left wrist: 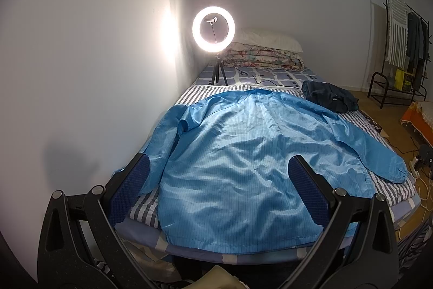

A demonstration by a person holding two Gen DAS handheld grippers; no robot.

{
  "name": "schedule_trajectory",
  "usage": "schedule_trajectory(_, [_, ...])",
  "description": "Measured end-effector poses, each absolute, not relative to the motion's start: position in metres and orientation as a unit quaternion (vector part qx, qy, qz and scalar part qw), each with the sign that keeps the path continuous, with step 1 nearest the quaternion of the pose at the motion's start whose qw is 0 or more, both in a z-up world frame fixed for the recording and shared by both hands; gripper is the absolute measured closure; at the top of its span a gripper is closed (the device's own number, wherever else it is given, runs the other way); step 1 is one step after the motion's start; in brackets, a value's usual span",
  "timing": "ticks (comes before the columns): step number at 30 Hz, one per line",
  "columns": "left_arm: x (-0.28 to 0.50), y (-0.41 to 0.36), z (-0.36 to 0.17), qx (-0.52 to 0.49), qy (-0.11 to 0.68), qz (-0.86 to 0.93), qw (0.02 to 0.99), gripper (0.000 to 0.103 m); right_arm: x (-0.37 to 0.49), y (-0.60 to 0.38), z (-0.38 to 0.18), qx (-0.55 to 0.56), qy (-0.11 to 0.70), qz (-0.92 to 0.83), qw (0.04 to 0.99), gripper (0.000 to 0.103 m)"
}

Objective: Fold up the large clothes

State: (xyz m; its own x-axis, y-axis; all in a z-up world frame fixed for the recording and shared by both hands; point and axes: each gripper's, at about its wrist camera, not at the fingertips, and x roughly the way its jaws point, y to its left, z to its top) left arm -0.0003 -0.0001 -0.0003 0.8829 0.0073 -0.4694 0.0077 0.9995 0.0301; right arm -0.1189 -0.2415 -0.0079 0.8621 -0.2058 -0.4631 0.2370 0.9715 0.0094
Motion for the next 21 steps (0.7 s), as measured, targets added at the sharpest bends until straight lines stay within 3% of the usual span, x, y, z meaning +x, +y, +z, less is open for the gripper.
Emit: schedule_trajectory(21, [-0.003, 0.003, 0.016, 0.016, 0.238, -0.002, 0.971, 0.0, -0.119, -0.24, -0.006, 0.032, 0.235, -0.116, 0.964, 0.0])
